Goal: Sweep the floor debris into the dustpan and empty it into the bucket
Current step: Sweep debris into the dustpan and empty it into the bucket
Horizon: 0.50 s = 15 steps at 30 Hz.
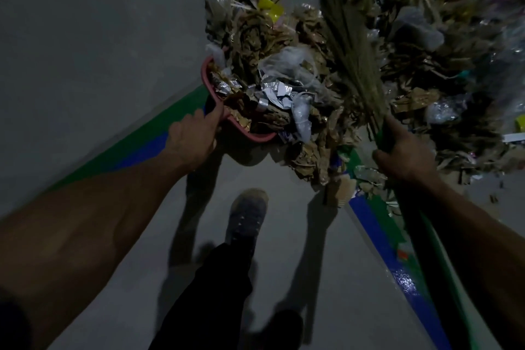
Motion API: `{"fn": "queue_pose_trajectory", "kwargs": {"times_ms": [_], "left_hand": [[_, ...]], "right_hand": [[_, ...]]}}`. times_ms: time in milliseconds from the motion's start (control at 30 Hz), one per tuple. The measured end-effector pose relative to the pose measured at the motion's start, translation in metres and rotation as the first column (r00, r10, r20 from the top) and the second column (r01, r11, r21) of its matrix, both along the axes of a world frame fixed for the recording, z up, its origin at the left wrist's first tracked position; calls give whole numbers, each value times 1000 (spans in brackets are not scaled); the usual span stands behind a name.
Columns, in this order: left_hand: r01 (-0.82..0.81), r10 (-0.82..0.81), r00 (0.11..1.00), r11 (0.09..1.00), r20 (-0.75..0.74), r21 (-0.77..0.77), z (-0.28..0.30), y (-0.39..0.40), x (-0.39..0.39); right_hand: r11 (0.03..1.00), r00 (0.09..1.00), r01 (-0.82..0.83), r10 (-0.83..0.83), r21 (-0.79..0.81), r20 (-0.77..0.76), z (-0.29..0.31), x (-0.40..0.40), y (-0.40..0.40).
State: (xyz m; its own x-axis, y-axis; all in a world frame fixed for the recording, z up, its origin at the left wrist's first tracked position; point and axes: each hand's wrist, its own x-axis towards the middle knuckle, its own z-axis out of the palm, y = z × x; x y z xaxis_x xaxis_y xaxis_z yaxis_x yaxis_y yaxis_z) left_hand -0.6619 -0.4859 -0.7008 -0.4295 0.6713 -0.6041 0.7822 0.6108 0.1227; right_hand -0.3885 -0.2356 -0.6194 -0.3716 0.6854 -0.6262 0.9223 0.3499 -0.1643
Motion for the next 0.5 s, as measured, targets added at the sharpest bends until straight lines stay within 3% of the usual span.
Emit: {"fn": "queue_pose_trajectory", "kwargs": {"times_ms": [133,300,500], "left_hand": [[51,-50,998,998,-27,32,-7,-7,2],[83,-83,996,996,-13,25,-20,-8,2],[87,-87,996,996,-20,31,-25,-8,5]], "right_hand": [[997,994,-72,75,-38,83,-10,7,-12],[994,998,-47,43,-103,-42,-22,1,-55],[992,995,-66,59,-108,-75,-25,-3,-89]]}}
